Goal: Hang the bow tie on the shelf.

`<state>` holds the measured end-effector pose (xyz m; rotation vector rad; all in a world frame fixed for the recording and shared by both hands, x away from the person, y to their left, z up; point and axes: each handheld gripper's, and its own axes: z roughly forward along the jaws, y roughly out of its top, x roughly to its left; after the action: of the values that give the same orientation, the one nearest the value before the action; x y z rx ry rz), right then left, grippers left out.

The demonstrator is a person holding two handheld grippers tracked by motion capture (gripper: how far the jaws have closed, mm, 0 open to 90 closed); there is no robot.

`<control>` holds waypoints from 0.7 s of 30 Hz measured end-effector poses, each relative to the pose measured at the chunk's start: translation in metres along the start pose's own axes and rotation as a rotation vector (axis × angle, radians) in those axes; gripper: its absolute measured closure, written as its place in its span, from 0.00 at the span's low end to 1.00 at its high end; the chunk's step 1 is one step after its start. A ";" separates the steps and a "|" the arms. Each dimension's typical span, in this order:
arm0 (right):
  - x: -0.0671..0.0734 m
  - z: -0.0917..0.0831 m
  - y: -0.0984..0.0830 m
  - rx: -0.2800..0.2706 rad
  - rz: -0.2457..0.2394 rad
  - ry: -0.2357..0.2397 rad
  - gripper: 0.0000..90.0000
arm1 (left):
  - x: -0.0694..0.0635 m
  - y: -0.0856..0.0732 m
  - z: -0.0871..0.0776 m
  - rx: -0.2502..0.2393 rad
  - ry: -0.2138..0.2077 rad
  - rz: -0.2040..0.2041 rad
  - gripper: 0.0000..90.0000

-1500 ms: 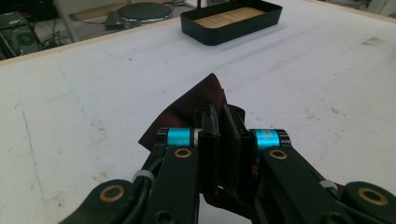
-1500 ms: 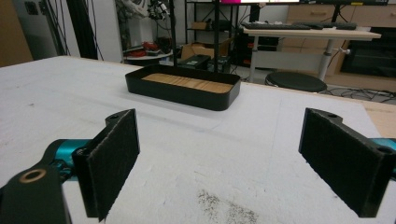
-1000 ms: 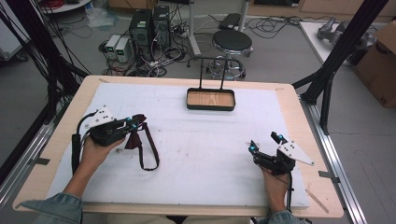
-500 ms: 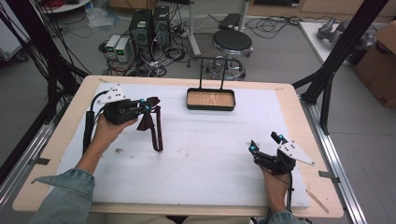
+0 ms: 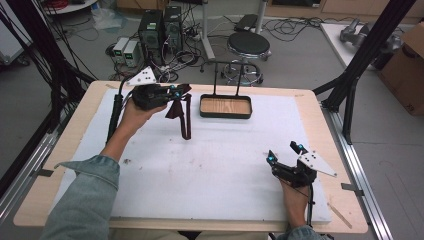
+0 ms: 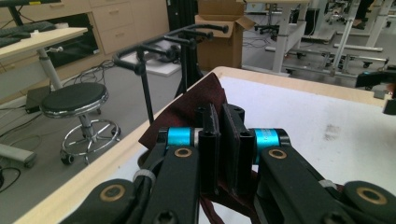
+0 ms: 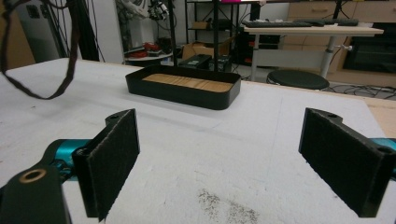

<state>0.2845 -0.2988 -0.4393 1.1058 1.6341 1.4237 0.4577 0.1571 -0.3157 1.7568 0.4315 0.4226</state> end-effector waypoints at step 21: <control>0.000 0.001 0.000 -0.003 0.002 0.006 0.13 | 0.021 0.018 0.039 -0.073 -0.028 0.012 0.94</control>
<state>0.2851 -0.2989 -0.4395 1.1027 1.6356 1.4317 0.4969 0.1311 -0.3057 1.6932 0.3817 0.4166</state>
